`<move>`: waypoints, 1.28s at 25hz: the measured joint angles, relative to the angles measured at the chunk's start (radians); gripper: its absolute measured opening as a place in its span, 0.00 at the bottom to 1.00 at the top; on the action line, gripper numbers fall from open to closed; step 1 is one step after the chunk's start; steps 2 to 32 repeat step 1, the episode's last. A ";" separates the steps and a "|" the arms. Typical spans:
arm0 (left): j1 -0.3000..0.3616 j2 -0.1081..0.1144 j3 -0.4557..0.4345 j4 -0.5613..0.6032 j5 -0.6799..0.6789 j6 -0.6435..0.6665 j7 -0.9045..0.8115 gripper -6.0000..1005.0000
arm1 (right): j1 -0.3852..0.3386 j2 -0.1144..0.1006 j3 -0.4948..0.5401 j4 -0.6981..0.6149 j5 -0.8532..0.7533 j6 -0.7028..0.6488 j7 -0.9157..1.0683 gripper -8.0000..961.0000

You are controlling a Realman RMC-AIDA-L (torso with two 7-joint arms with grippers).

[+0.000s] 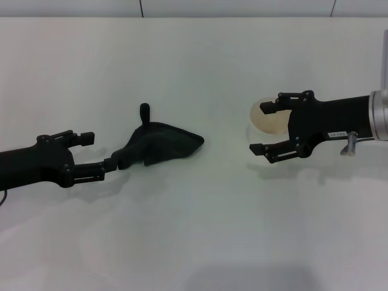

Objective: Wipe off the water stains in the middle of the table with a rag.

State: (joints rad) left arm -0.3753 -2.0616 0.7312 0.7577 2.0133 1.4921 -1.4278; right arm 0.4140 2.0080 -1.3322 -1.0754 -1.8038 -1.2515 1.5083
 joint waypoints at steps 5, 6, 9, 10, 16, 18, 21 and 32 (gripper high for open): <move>0.000 0.000 0.000 0.000 0.000 0.001 0.000 0.88 | -0.001 0.000 0.001 0.000 0.000 0.000 0.000 0.90; 0.000 0.000 0.000 0.000 0.000 0.001 0.000 0.88 | -0.001 0.000 0.001 0.000 0.000 0.000 0.000 0.90; 0.000 0.000 0.000 0.000 0.000 0.001 0.000 0.88 | -0.001 0.000 0.001 0.000 0.000 0.000 0.000 0.90; 0.000 0.000 0.000 0.000 0.000 0.001 0.000 0.88 | -0.001 0.000 0.001 0.000 0.000 0.000 0.000 0.90; 0.000 0.000 0.000 0.000 0.000 0.001 0.000 0.88 | -0.001 0.000 0.001 0.000 0.000 0.000 0.000 0.90; 0.000 0.000 0.000 0.000 0.000 0.001 0.000 0.88 | -0.001 0.000 0.001 0.000 0.000 0.000 0.000 0.90; 0.000 0.000 0.000 0.000 0.000 0.001 0.000 0.88 | -0.001 0.000 0.001 0.000 0.000 0.000 0.000 0.90; 0.000 0.000 0.000 0.000 0.000 0.001 0.000 0.88 | -0.001 0.000 0.001 0.000 0.000 0.000 0.000 0.90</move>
